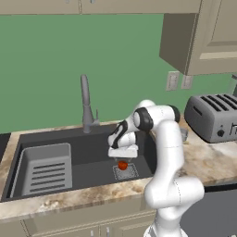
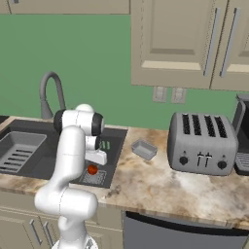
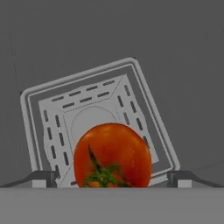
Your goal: Turn on the sink faucet. Then move the tomato from the counter to the sink. Turn off the sink. Move the vegetable from the sink to the pot next to the stove. Finally move the pot to the rear left burner.
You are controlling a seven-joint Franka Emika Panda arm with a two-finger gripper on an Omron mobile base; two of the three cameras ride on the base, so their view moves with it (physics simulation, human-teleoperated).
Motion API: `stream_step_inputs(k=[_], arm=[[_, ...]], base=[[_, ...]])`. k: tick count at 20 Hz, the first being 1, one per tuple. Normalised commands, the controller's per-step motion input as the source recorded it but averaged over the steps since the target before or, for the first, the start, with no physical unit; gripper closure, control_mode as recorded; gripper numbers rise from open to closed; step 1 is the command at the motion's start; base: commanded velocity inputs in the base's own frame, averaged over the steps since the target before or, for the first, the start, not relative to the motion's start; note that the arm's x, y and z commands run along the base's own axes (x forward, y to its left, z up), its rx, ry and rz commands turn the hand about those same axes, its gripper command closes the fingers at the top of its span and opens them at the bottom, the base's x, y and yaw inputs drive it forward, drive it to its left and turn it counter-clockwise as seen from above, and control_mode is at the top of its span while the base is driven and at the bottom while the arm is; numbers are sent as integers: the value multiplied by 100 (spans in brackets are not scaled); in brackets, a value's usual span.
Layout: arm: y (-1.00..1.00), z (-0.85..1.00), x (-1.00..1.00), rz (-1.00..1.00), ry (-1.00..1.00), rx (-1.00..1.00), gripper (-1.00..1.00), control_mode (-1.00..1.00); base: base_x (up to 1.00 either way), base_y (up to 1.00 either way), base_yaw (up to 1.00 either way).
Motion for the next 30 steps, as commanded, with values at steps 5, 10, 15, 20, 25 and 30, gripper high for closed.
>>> stream_step_inputs(k=[5, 10, 15, 20, 25, 30], arm=[[6, -10, 1, 0, 0, 0, -100, -100], [0, -7, -1, 0, 0, 0, -100, -100], [0, -1, -10, 0, 0, 0, -100, -100], [0, -1, -11, 0, 0, 0, -100, -100], [0, -3, -10, 0, 0, 0, -100, -100], [0, -6, -5, 0, 0, 0, -100, -100]], base=[[0, 0, 0], [0, 0, 0], [0, 0, 0], [0, 0, 0], [0, 0, 0], [0, 0, 0]])
